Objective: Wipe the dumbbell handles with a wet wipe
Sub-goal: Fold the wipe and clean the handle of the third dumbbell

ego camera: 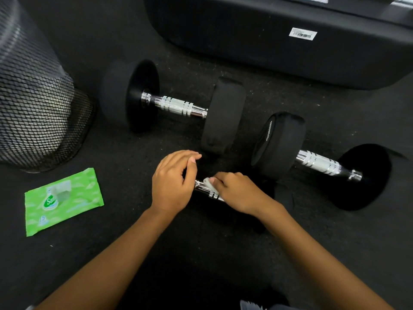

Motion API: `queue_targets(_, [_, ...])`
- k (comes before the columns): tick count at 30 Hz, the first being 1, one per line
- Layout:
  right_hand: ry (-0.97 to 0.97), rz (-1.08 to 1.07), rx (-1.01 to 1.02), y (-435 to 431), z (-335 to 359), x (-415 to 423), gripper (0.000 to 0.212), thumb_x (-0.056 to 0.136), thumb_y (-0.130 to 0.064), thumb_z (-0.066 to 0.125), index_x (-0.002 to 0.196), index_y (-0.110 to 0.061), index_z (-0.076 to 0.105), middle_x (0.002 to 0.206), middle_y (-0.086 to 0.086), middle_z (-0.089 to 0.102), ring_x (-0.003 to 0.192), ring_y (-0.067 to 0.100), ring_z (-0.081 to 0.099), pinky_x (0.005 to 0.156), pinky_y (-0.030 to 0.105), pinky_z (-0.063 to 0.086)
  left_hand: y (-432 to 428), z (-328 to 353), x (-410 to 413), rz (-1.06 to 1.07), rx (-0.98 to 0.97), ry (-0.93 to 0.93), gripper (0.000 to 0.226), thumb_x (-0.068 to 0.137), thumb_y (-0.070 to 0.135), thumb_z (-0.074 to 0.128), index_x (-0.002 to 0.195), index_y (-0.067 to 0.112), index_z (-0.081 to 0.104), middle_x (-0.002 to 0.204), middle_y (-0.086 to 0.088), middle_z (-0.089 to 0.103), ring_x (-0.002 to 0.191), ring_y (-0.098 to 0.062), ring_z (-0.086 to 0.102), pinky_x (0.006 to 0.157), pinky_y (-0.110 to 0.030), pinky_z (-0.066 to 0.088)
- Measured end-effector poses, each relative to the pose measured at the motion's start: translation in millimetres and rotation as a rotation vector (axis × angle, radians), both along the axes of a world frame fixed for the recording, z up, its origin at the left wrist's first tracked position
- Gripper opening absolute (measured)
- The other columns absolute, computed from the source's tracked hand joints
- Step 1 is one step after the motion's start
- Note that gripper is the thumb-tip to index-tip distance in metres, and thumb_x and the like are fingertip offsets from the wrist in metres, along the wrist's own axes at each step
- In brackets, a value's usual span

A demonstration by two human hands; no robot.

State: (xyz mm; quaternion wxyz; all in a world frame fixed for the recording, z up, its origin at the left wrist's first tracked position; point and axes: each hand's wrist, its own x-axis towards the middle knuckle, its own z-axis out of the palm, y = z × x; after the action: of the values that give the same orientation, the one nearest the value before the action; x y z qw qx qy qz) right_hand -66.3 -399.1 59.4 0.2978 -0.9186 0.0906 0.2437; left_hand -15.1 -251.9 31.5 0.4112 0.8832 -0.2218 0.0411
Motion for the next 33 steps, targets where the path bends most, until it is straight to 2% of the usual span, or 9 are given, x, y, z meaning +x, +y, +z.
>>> queue_targets(5, [-0.120, 0.001, 0.198, -1.1, -1.9, -16.3, 0.033, 0.096, -0.025, 0.048, 0.128, -0.020, 0.050, 0.124, -0.001, 0.059, 0.112, 0.014, 0.054, 0.091, 0.024, 0.041, 1.2, -1.1, 0.1, 0.000, -0.001, -0.004, 0.036, 0.094, 0.026, 0.036, 0.102, 0.015, 0.070, 0.104, 0.006, 0.068, 0.106, -0.005, 0.056, 0.094, -0.031, 0.043])
queue_targets(8, [-0.130, -0.016, 0.203, -8.1, -1.0, -24.0, 0.036, 0.095, -0.025, 0.050, 0.131, -0.022, 0.049, 0.127, -0.003, 0.056, 0.115, 0.013, 0.052, 0.094, 0.023, 0.040, 0.8, -1.9, 0.0, 0.001, -0.007, -0.004, 0.036, 0.094, 0.026, 0.037, 0.102, 0.015, 0.070, 0.104, 0.006, 0.068, 0.106, -0.006, 0.057, 0.094, -0.033, 0.044])
queue_targets(12, [0.035, 0.087, -0.028, 0.4, 2.0, -2.8, 0.032, 0.100, -0.034, 0.034, 0.111, -0.013, 0.055, 0.106, 0.010, 0.062, 0.097, 0.029, 0.059, 0.083, 0.041, 0.047, 0.0, -1.6, 0.3, -0.006, -0.014, -0.006, 0.035, 0.094, 0.025, 0.037, 0.102, 0.014, 0.070, 0.104, 0.005, 0.068, 0.105, -0.008, 0.058, 0.093, -0.037, 0.046])
queue_targets(15, [0.022, 0.093, 0.045, 9.7, 3.8, 8.6, 0.024, 0.100, -0.031, 0.036, 0.096, -0.014, 0.053, 0.097, 0.009, 0.059, 0.093, 0.029, 0.059, 0.079, 0.040, 0.047, 0.1, -1.0, 0.7, -0.008, -0.017, -0.012, 0.036, 0.094, 0.025, 0.037, 0.101, 0.014, 0.070, 0.104, 0.003, 0.069, 0.105, -0.009, 0.059, 0.092, -0.038, 0.047])
queue_targets(18, [-0.082, 0.068, 0.142, 11.5, 4.4, -4.4, 0.027, 0.096, -0.024, 0.049, 0.122, -0.017, 0.050, 0.125, 0.003, 0.054, 0.114, 0.022, 0.053, 0.095, 0.036, 0.043, 0.7, -2.6, 1.1, -0.012, -0.013, -0.016, 0.036, 0.094, 0.025, 0.037, 0.102, 0.014, 0.070, 0.104, 0.004, 0.068, 0.105, -0.009, 0.058, 0.092, -0.038, 0.046])
queue_targets(20, [-0.190, 0.055, 0.102, 7.4, 1.0, -18.7, 0.036, 0.092, -0.020, 0.054, 0.127, -0.020, 0.046, 0.131, -0.001, 0.050, 0.119, 0.017, 0.049, 0.097, 0.031, 0.041, 0.7, -3.5, 1.2, -0.010, -0.013, -0.018, 0.035, 0.094, 0.024, 0.037, 0.102, 0.014, 0.070, 0.104, 0.004, 0.068, 0.106, -0.009, 0.058, 0.093, -0.037, 0.046])
queue_targets(26, [-0.299, -0.056, 0.040, 18.2, -5.4, -20.3, 0.031, 0.092, -0.027, 0.054, 0.121, -0.016, 0.049, 0.119, 0.003, 0.055, 0.108, 0.018, 0.053, 0.091, 0.031, 0.043, -0.3, -2.6, 0.5, -0.011, -0.010, -0.015, 0.036, 0.094, 0.024, 0.037, 0.103, 0.014, 0.070, 0.104, 0.004, 0.068, 0.106, -0.008, 0.058, 0.093, -0.033, 0.047])
queue_targets(29, [-0.414, 0.049, -0.024, 32.5, -11.7, -17.8, 0.028, 0.087, -0.012, 0.059, 0.115, -0.009, 0.052, 0.112, 0.009, 0.057, 0.101, 0.023, 0.056, 0.088, 0.031, 0.045, 0.5, -2.1, 0.4, -0.005, -0.009, -0.012, 0.036, 0.094, 0.025, 0.037, 0.103, 0.014, 0.070, 0.104, 0.004, 0.068, 0.106, -0.006, 0.056, 0.093, -0.029, 0.045])
queue_targets(33, [-0.518, 0.154, -0.144, 23.6, -15.4, -33.4, 0.045, 0.069, 0.000, 0.074, 0.110, -0.006, 0.057, 0.110, 0.011, 0.061, 0.097, 0.025, 0.063, 0.086, 0.034, 0.053, 0.4, -1.2, 0.1, -0.003, 0.003, -0.003, 0.036, 0.094, 0.026, 0.036, 0.104, 0.014, 0.069, 0.105, 0.005, 0.068, 0.107, -0.006, 0.056, 0.092, -0.022, 0.043])
